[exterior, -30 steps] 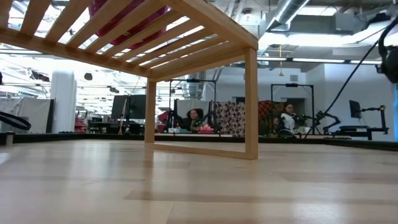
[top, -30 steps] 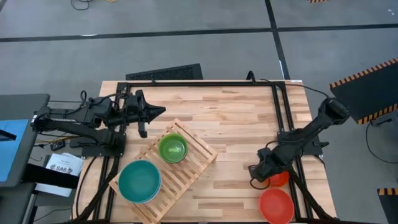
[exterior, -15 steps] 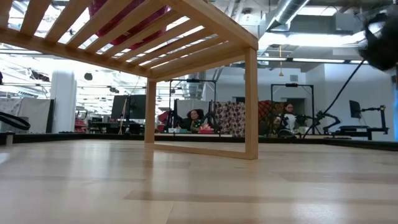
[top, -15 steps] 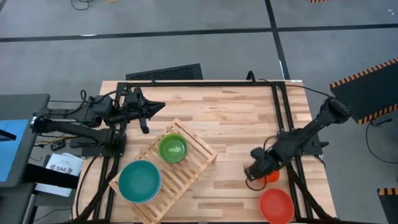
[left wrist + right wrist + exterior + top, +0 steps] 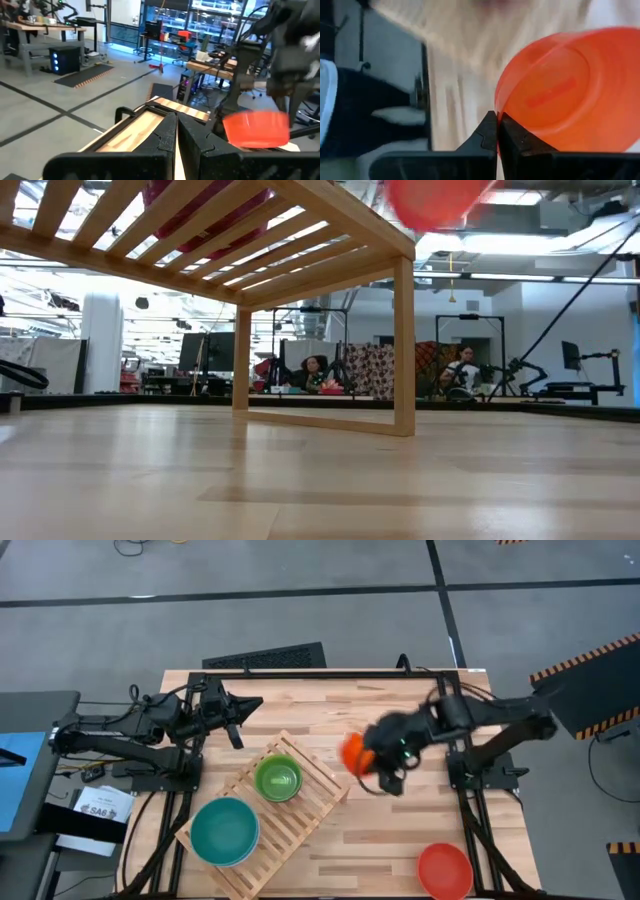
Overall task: Place and stack bowls onto a shelf
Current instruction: Stack the small orange bowl on the shelf on top of the small green bowl on the shelf
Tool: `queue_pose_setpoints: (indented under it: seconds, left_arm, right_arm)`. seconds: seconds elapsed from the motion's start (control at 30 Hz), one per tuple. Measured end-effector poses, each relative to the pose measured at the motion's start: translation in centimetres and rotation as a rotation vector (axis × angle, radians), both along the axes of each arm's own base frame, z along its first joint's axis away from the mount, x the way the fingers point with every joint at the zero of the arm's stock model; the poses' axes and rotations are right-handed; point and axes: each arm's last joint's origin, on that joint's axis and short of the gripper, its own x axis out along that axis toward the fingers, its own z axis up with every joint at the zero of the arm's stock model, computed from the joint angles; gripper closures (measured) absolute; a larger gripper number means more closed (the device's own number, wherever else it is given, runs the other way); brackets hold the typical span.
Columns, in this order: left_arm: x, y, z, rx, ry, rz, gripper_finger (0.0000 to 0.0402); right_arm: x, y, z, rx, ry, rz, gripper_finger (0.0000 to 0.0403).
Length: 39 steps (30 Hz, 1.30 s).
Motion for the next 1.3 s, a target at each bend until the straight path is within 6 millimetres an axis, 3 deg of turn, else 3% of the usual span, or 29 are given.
queue_pose_setpoints:
  seconds: [0.13, 0.4, 0.53, 0.73, 0.97, 1.3]
  left_arm:
    - [0.0, 0.0, 0.0, -0.005, -0.001, 0.002, 0.0401]
    - [-0.1, 0.1, 0.0, -0.056, -0.026, 0.044, 0.0401]
    - [-0.1, 0.2, 0.0, -0.066, -0.03, 0.069, 0.0401]
    - [-0.2, 0.3, 0.0, -0.073, -0.033, 0.114, 0.0401]
    - [-0.2, 0.3, -0.1, -0.092, -0.039, 0.129, 0.0401]
    - [-0.3, 0.5, -0.2, -0.11, -0.035, 0.192, 0.0401]
  right_arm:
    - [3.5, -0.7, 2.9, -0.201, -0.165, 0.146, 0.0381]
    - [9.2, 0.1, 4.4, -0.6, -0.338, 0.488, 0.0379]
    - [11.4, 0.4, 3.7, -0.695, -0.355, 0.588, 0.0374]
    - [13.9, 1.1, 0.9, -0.737, -0.335, 0.763, 0.0378]
    - [14.8, 1.8, -0.6, -0.799, -0.319, 0.885, 0.0367]
    - [16.0, 3.0, -2.7, -0.766, -0.282, 0.904, 0.0359]
